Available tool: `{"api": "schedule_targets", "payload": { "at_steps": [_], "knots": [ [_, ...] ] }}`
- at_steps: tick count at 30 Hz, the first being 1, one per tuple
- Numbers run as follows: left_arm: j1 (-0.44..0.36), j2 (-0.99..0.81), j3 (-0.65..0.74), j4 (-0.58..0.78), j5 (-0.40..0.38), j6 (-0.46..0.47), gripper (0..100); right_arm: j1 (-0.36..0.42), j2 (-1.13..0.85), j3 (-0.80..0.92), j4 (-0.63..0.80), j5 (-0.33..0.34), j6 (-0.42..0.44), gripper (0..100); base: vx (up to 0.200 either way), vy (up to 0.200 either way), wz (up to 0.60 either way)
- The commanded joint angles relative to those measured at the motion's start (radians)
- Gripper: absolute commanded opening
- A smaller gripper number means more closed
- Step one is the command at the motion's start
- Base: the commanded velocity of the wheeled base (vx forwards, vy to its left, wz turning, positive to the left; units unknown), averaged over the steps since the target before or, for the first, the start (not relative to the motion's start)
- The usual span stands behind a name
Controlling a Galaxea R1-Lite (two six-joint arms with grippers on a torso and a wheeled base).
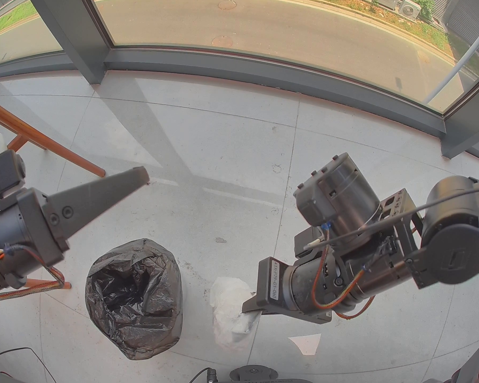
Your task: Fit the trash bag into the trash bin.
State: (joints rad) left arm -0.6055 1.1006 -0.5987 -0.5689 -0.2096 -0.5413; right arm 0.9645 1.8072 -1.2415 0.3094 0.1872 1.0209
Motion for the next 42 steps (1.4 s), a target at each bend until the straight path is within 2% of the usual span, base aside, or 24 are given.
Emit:
{"api": "schedule_targets", "payload": {
  "at_steps": [1,4,10,15,18,22,29,30,38,42],
  "knots": [
    [-0.011,-0.05,-0.015,0.0,-0.007,-0.023,100,0.059,0.0,-0.001,-0.009,0.005,0.004,0,0.0,0.2,0.0],
    [-0.026,-0.071,-0.021,0.001,-0.028,-0.039,100,0.094,0.072,-0.038,-0.01,0.003,0.004,0,0.0,0.2,0.0],
    [-0.028,-0.081,-0.027,0.001,-0.036,-0.039,100,0.103,0.161,-0.15,-0.003,0.0,0.008,0,0.0,0.2,0.0],
    [-0.056,-0.084,-0.016,0.0,-0.096,-0.065,100,0.14,0.228,-0.184,-0.006,-0.002,0.028,0,0.0,0.16,0.0],
    [-0.06,-0.114,-0.027,0.0,-0.156,-0.128,100,0.168,0.294,-0.205,-0.012,-0.011,0.021,0,0.0,0.0,0.0],
    [-0.059,-0.116,-0.033,-0.002,-0.182,-0.174,100,0.158,0.325,-0.254,-0.004,-0.012,0.024,0,0.0,0.0,0.0],
    [-0.057,-0.117,-0.032,0.0,-0.18,-0.174,100,0.115,0.317,-0.254,-0.01,-0.015,0.018,0,0.0,0.0,0.0],
    [-0.057,-0.116,-0.032,0.0,-0.18,-0.174,100,0.112,0.317,-0.253,-0.01,-0.015,0.018,100,0.0,0.0,0.0],
    [-0.057,-0.116,-0.029,0.0,-0.177,-0.174,100,0.077,0.294,-0.233,-0.004,-0.035,0.018,100,0.0,0.0,0.0],
    [-0.054,-0.116,-0.029,0.0,-0.174,-0.17,100,0.074,0.228,-0.153,-0.007,-0.063,0.015,100,0.0,0.0,0.0]
  ]
}}
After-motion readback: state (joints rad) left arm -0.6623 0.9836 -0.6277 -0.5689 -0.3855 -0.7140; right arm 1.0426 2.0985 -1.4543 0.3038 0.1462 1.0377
